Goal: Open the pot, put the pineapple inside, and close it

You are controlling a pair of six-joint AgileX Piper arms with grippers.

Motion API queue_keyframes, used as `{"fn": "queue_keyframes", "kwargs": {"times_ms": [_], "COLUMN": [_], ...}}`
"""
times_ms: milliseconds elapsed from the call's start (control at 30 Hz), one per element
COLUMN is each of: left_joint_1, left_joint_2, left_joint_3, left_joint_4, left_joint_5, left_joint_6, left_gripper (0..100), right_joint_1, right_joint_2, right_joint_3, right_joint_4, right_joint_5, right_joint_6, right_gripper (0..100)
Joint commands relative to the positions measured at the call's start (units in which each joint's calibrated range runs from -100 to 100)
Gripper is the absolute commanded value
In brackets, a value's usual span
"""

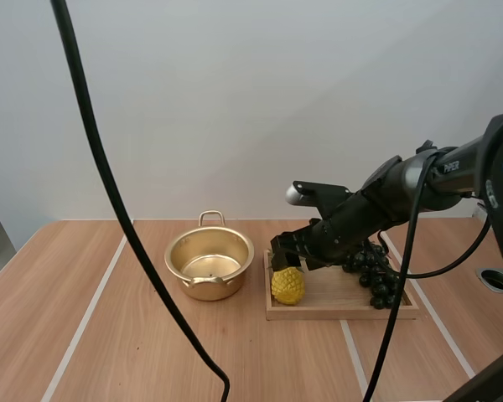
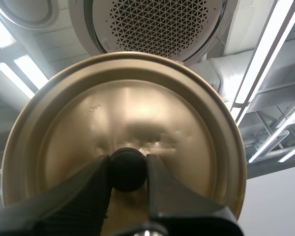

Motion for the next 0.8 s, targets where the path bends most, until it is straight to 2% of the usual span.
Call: {"fn": "queue_keyframes", "kwargs": {"times_ms": [0, 433, 633, 767], "left_joint_1": [-0.11, -0.11, -0.11, -0.11], "left_joint_2": [-0.7, -0.8, -0.8, -0.8], "left_joint_3": [-0.2, -0.2, -0.2, -0.2], "left_joint_4": [0.7, 0.7, 0.7, 0.7], "left_joint_5": [-1.3, -1.0, -1.0, -1.0], "left_joint_6": [-0.3, -0.3, -0.3, -0.3], "left_gripper": [0, 0, 0, 0], "right_joint_1": [0.1, 0.1, 0.1, 0.1], "right_joint_2": [1.3, 10.3, 10.8, 10.8], "right_joint_3": [-0.5, -0.8, -0.8, -0.8], "right_joint_4": [-1.2, 1.6, 5.2, 7.2], "right_joint_5": [-2.3, -0.4, -0.9, -0.9], "right_joint_6": [0.7, -2.7, -8.8, -10.5], "right_gripper": [100, 100, 100, 100]}}
